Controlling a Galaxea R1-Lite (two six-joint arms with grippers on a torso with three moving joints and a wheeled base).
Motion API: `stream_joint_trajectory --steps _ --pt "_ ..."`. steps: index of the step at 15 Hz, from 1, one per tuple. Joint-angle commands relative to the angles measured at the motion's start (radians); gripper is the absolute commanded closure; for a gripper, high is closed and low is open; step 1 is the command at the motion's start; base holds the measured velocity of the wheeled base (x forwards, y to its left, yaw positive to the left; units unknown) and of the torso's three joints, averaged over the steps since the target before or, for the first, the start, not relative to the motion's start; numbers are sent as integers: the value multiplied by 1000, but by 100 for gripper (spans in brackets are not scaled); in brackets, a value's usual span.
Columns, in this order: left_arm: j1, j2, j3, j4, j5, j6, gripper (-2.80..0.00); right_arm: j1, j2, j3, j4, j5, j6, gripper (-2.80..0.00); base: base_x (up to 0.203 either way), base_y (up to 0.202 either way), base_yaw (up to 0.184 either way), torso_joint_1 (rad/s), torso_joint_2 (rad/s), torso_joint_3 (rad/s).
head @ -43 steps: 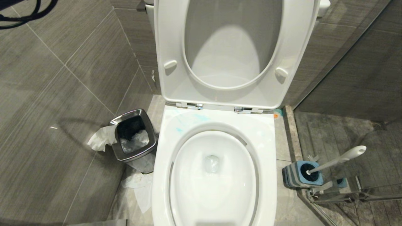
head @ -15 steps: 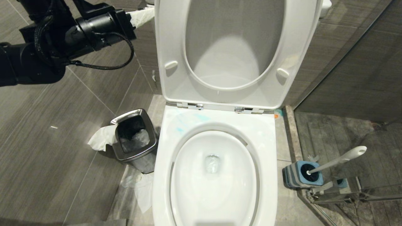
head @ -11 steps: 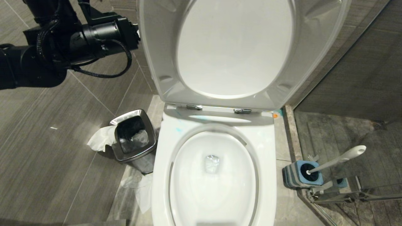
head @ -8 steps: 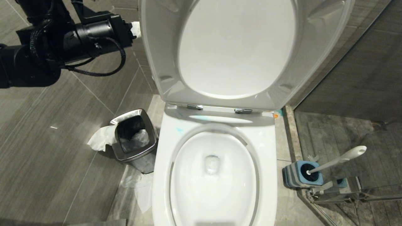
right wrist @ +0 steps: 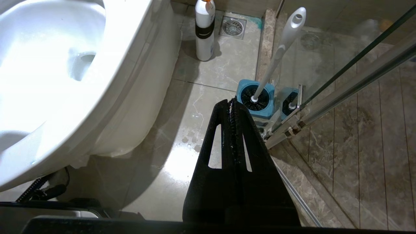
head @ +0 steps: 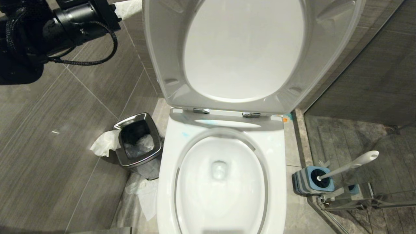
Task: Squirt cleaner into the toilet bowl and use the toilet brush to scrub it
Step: Close the toilet lid
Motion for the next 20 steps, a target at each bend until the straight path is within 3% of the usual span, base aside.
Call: stream_joint_trajectory --steps 1,4,6,9,18,20 --pt "7 5 -50 -10 38 -17 0 0 2 0 0 0 0 0 0 0 0 0 0 0" --pt "-34 66 -160 -31 119 -27 0 0 0 0 0 0 0 0 0 0 0 0 0 0" --pt "-78 103 -185 -82 133 -37 0 1 2 0 0 0 0 0 0 0 0 0 0 0" --pt "-133 148 -186 -188 134 -108 0 0 2 0 0 0 0 0 0 0 0 0 0 0" --pt "-158 218 -188 -241 147 -20 0 0 2 0 0 0 0 0 0 0 0 0 0 0" --pt "-156 220 -186 -243 151 -38 0 0 1 0 0 0 0 0 0 0 0 0 0 0"
